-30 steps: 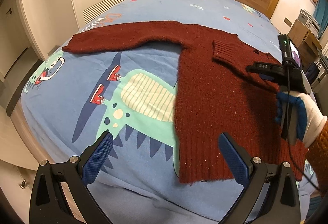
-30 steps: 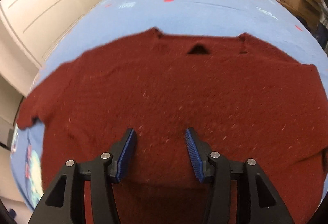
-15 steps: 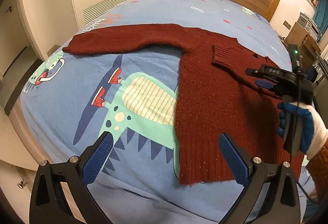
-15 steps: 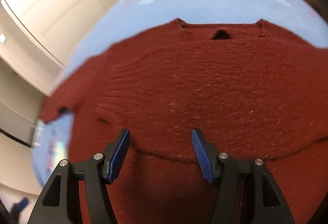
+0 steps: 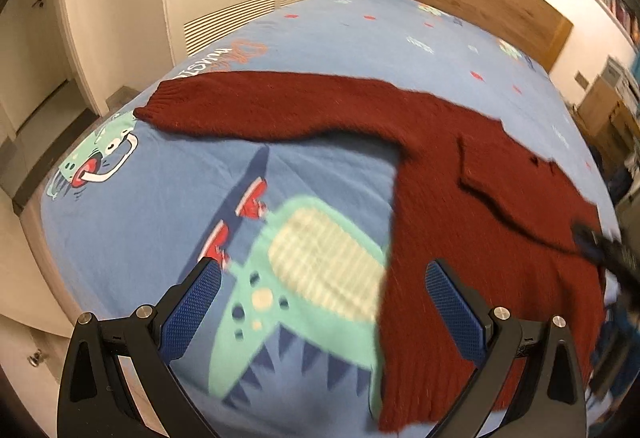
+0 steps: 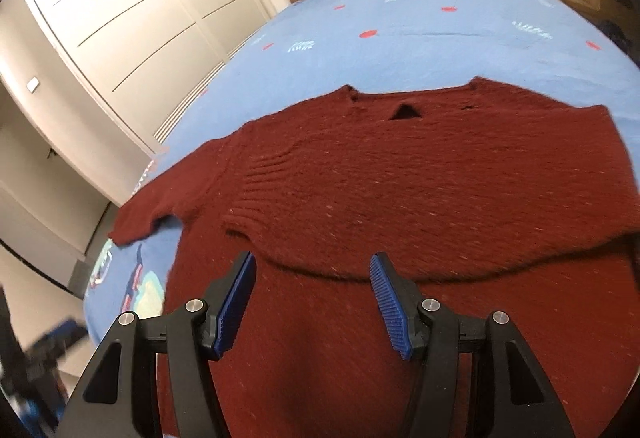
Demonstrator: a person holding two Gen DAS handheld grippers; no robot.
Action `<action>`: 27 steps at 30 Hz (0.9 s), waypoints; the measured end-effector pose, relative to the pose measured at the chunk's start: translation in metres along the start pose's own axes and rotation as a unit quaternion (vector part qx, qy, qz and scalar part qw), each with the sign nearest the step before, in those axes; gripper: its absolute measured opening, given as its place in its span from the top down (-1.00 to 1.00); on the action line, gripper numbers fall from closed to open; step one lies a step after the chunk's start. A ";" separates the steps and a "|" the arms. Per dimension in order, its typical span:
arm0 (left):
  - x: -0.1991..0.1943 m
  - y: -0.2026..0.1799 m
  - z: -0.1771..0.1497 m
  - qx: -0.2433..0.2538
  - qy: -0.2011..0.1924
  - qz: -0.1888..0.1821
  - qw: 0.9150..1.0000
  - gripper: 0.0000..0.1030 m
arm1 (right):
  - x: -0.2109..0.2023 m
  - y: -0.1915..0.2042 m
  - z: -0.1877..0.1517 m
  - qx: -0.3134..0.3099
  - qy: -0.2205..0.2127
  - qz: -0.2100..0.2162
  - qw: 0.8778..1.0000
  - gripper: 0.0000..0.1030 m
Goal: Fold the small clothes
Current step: 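Grasp the other sleeve cuff with the left gripper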
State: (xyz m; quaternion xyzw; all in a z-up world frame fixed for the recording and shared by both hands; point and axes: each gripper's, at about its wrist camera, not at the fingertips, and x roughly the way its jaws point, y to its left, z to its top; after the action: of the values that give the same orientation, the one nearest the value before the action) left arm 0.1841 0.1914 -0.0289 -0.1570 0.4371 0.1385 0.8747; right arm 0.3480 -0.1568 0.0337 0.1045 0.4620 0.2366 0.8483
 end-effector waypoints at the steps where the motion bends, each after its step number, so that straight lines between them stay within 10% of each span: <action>1: 0.003 0.005 0.005 -0.009 -0.001 -0.002 1.000 -0.96 | -0.006 -0.004 -0.003 0.004 -0.003 -0.003 1.000 -0.19; 12: 0.067 0.117 0.064 -0.175 0.000 -0.019 0.984 -0.66 | -0.067 -0.060 -0.033 0.055 -0.031 -0.049 0.997 -0.19; 27: 0.120 0.224 0.075 -0.362 -0.024 -0.135 0.922 0.03 | -0.120 -0.118 -0.059 0.102 -0.040 -0.131 0.985 -0.19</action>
State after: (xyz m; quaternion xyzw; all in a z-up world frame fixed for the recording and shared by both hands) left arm 0.2229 0.4380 -0.1173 -0.5170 0.3106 0.1713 0.7790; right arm 0.2799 -0.3209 0.0426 0.1385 0.4594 0.0711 0.8745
